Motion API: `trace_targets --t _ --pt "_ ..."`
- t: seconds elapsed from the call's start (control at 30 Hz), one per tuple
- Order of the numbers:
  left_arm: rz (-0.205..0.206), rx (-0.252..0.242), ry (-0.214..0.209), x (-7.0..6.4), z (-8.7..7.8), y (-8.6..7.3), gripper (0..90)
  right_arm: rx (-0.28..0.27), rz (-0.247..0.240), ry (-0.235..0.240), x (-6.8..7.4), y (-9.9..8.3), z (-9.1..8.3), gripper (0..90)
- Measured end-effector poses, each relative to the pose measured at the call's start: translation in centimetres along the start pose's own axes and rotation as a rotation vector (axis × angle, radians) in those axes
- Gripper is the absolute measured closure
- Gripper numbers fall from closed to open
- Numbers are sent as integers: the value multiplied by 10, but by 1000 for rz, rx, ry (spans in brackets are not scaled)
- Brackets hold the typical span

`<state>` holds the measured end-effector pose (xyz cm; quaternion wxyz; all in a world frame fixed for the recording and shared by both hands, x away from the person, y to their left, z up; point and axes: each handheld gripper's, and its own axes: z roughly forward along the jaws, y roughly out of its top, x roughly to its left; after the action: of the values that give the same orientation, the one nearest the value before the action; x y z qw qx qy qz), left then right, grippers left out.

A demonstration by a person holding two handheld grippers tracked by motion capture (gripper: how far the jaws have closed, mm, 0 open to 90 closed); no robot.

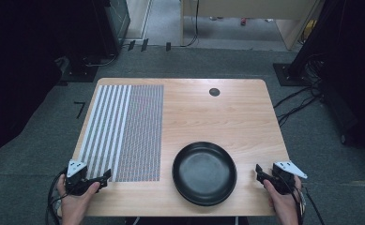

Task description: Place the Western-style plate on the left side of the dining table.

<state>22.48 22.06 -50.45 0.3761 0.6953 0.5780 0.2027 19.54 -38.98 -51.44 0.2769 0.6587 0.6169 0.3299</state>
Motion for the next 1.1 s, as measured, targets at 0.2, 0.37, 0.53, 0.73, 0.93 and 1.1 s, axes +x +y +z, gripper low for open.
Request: trace_targets --t 0.2,0.37,0.53,0.73,0.93,1.1 --pt "11 -38 -78 -17 -7 7 23 -79 72 60 2 10 -13 333" --pt "25 -56 -68 -31 -7 10 38 -119 61 71 9 16 -17 441" --pt "65 -49 -46 -54 3 18 67 -134 61 143 20 22 -21 468" --pt "55 -48 -56 -72 10 22 68 -127 88 207 28 27 -23 523" --pt "68 -16 -109 -100 23 27 119 -82 75 290 42 30 -22 568" --pt "82 -5 -149 -122 29 33 139 -85 96 323 47 46 -24 569"
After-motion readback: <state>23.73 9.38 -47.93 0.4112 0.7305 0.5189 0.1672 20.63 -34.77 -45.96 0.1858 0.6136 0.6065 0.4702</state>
